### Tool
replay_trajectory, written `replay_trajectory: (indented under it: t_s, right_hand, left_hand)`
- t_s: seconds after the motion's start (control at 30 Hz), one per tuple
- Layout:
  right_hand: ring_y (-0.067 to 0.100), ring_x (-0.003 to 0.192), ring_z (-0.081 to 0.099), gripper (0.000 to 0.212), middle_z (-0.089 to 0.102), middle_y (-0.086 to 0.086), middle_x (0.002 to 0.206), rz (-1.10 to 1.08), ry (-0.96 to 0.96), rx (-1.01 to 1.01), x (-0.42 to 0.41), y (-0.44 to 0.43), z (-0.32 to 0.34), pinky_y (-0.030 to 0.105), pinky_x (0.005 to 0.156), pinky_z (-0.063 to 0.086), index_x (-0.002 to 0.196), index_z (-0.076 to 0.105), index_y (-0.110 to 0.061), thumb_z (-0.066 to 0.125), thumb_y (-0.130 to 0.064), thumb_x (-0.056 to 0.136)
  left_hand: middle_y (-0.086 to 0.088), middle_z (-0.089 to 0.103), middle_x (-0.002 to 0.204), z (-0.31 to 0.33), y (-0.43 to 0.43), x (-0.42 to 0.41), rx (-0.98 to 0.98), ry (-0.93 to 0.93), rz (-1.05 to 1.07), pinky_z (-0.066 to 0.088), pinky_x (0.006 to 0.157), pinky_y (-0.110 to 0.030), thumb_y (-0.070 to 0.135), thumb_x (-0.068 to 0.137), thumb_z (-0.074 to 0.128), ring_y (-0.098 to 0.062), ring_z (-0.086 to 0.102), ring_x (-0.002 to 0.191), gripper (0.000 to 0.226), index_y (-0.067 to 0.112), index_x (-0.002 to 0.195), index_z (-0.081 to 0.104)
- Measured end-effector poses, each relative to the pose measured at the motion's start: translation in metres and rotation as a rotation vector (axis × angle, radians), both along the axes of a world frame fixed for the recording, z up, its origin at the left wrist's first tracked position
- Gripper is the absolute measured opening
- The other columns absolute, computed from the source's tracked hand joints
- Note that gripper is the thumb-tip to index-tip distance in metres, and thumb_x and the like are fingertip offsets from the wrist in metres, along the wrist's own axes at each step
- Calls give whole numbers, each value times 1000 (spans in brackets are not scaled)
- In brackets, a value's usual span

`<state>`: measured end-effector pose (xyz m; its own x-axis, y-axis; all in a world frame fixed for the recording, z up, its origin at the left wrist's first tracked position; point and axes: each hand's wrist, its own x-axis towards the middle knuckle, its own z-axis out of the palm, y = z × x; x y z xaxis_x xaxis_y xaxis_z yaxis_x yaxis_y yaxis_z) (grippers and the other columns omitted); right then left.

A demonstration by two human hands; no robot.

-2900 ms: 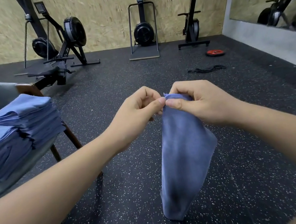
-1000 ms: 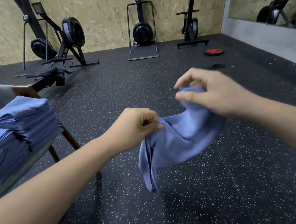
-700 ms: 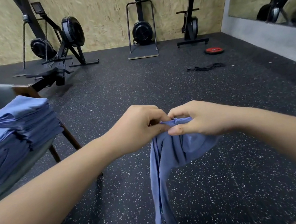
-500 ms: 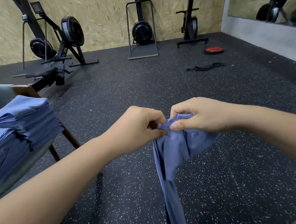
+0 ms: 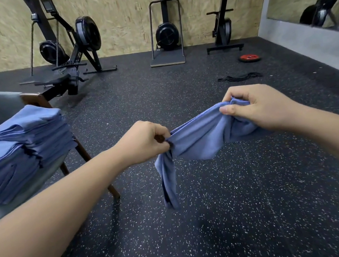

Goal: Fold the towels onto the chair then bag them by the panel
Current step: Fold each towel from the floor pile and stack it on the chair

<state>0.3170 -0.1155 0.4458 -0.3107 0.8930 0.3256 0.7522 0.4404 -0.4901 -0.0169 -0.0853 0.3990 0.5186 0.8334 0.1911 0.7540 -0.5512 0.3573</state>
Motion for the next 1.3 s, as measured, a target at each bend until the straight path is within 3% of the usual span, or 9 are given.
replay_trajectory:
  t_s: [0.2,0.4,0.6,0.7,0.83,1.07,1.17,1.3]
  right_hand:
    - [9,87,64,15,72,-13,86,-20,30,-9,2,5,-8,30,79,46,88,68,-28,71,-36,100]
    - [8,88,65,15,74,-10,87,-50,30,9,5,6,-6,27,78,46,89,69,-26,70,-36,100]
    - [6,86,64,16,74,-11,86,-85,8,8,8,7,-8,25,76,45,87,69,-28,72,-36,100]
    - [4,86,63,17,73,-11,85,-109,1,25,11,6,-6,22,73,44,85,69,-29,72,-37,99]
    - [3,85,64,17,73,-13,83,-135,45,27,10,6,-6,27,74,46,84,69,-31,72,-37,99]
    - [10,88,66,16,73,-9,85,-122,83,36,8,3,-5,34,82,48,85,70,-28,72,-37,100]
    - [11,89,65,16,74,-8,86,-113,88,47,6,2,-3,32,81,48,86,70,-27,72,-35,100]
    - [9,87,65,16,73,-9,85,-123,90,69,6,4,0,25,76,45,85,70,-27,72,-33,100]
  left_hand:
    - [10,67,83,-6,10,-8,160,132,28,56,70,-39,50,75,55,-17,63,76,29,25,78,70]
    - [7,63,70,-12,20,-9,239,157,51,53,64,-38,39,84,72,-22,58,68,20,26,76,60]
    - [11,56,63,-17,26,-10,168,207,28,54,64,-38,37,83,77,-19,55,65,29,33,73,49]
    - [14,63,75,-24,28,-10,100,231,-71,55,68,-36,41,77,73,-16,61,74,16,32,81,62]
    - [11,62,85,-35,24,-2,99,250,-195,51,68,-33,38,74,69,-18,62,79,16,29,87,69]
    - [12,59,79,-42,26,-6,100,164,-85,48,68,-33,32,75,70,-18,58,75,13,29,79,58]
    - [9,57,71,-48,27,-5,38,188,-60,47,65,-32,40,77,63,-20,55,70,22,34,68,44]
    - [10,54,66,-67,26,-3,-28,199,-36,36,63,-30,29,87,70,-19,52,66,37,32,63,42]
